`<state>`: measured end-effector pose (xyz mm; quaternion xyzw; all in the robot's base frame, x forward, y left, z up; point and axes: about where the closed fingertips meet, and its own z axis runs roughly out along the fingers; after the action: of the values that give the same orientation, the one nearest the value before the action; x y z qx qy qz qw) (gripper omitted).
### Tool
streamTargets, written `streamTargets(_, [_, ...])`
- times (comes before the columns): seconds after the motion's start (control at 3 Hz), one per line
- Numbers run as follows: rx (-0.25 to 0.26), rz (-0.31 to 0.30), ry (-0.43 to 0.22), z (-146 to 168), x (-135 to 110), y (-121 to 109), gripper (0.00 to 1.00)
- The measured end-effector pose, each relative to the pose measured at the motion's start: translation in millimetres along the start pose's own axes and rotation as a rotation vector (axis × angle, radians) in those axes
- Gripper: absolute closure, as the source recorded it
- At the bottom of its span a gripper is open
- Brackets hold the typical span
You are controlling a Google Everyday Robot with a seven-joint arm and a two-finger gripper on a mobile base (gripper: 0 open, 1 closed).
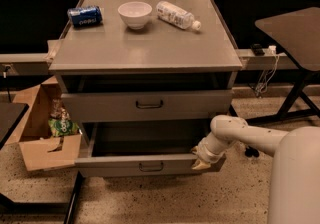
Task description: Open middle drawer
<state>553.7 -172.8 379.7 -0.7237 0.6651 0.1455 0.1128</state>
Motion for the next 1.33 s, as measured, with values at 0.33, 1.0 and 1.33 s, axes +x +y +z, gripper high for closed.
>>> streamTargets(0.33, [0.0, 0.0, 0.0, 0.0, 0.0, 0.0, 0.62])
streamTargets(1.0, [0.0, 0.0, 0.0, 0.1, 0.0, 0.0, 0.16])
streamTargets(1.33, [0.0, 0.0, 0.0, 0.2, 0.0, 0.1, 0.0])
